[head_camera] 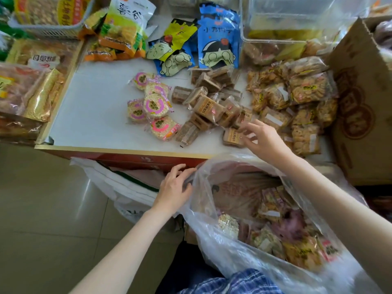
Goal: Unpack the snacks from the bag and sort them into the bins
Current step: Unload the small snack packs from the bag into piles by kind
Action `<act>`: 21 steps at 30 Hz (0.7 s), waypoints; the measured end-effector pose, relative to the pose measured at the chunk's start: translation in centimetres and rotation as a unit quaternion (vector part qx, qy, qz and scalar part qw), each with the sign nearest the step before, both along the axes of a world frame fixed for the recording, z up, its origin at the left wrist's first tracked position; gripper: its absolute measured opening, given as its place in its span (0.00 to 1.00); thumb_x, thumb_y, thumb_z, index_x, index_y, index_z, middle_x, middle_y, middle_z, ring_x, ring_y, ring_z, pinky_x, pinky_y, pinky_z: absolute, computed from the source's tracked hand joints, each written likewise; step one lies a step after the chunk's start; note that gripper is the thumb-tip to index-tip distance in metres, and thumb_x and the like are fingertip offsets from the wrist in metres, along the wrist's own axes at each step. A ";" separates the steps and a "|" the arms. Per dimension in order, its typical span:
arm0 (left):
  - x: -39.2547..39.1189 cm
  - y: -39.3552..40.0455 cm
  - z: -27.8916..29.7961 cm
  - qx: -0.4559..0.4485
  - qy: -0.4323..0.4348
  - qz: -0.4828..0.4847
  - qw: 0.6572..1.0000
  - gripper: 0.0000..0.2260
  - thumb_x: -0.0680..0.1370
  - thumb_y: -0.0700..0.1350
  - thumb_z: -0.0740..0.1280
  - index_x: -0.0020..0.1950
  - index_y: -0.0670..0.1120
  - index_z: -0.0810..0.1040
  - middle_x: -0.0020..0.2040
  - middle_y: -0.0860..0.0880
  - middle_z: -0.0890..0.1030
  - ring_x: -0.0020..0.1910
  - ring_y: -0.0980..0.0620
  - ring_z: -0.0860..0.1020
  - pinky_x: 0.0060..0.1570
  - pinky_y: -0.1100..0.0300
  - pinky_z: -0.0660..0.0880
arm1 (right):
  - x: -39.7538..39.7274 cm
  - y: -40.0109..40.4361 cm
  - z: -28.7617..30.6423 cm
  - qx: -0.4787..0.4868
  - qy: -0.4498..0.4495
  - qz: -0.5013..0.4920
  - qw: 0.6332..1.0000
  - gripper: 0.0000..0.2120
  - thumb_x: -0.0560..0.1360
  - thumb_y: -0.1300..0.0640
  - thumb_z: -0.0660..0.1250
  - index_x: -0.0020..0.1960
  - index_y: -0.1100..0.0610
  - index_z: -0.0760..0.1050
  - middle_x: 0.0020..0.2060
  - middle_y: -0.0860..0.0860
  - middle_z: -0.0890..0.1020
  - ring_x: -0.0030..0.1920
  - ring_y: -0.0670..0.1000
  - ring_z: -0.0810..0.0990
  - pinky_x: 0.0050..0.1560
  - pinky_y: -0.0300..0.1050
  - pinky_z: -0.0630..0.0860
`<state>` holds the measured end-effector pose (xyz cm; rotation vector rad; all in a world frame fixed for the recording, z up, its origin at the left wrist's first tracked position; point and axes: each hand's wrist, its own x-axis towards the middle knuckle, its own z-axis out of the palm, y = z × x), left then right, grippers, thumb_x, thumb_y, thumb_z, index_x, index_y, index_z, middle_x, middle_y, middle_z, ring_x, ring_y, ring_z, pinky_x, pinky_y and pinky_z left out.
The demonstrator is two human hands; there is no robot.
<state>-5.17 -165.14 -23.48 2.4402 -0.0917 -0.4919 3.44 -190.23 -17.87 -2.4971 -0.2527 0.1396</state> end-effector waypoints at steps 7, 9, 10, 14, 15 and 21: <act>-1.8 -2.3 -1.0 -0.003 0.058 -0.072 0.996 0.24 0.78 0.47 0.64 0.73 0.58 0.62 0.75 0.49 0.57 0.73 0.49 0.58 0.69 0.55 0.59 | -11.3 -5.2 -5.9 -0.139 0.249 0.076 0.956 0.19 0.76 0.60 0.64 0.66 0.57 0.71 0.63 0.54 0.75 0.62 0.52 0.73 0.60 0.40 0.68; -1.9 -2.5 -0.8 0.007 0.067 -0.089 0.994 0.25 0.78 0.46 0.64 0.73 0.58 0.61 0.75 0.49 0.57 0.73 0.48 0.58 0.68 0.55 0.60 | -12.9 -6.1 -8.9 -0.231 0.311 0.090 0.917 0.25 0.78 0.63 0.59 0.73 0.57 0.60 0.73 0.57 0.61 0.72 0.58 0.61 0.68 0.47 0.62; -1.9 -2.6 -0.7 0.014 0.072 -0.096 0.993 0.25 0.78 0.46 0.63 0.73 0.59 0.61 0.75 0.49 0.56 0.73 0.48 0.58 0.67 0.55 0.60 | -13.5 -6.4 -10.1 -0.267 0.332 0.090 0.900 0.28 0.78 0.64 0.58 0.75 0.56 0.55 0.75 0.58 0.55 0.74 0.61 0.56 0.70 0.51 0.61; -2.1 -2.7 -0.2 0.044 0.084 -0.109 0.990 0.25 0.79 0.45 0.63 0.74 0.59 0.59 0.76 0.49 0.55 0.74 0.47 0.56 0.68 0.54 0.60 | -14.9 -6.4 -13.0 -0.386 0.319 0.100 0.860 0.30 0.78 0.59 0.59 0.76 0.51 0.50 0.76 0.60 0.43 0.74 0.67 0.50 0.72 0.59 0.56; -2.2 -2.7 -0.1 0.050 0.085 -0.111 0.989 0.25 0.79 0.45 0.62 0.74 0.59 0.59 0.76 0.49 0.55 0.74 0.47 0.56 0.68 0.54 0.60 | -15.0 -6.1 -13.1 -0.399 0.317 0.100 0.855 0.29 0.78 0.57 0.59 0.76 0.51 0.51 0.76 0.61 0.42 0.74 0.67 0.48 0.72 0.59 0.55; -2.4 -2.4 -0.1 0.071 0.076 -0.104 0.989 0.25 0.79 0.43 0.61 0.74 0.58 0.60 0.75 0.48 0.56 0.73 0.46 0.58 0.67 0.54 0.61 | -14.4 -5.1 -11.6 -0.115 0.340 -0.010 0.933 0.31 0.74 0.62 0.65 0.73 0.53 0.57 0.61 0.58 0.75 0.57 0.57 0.75 0.51 0.48 0.74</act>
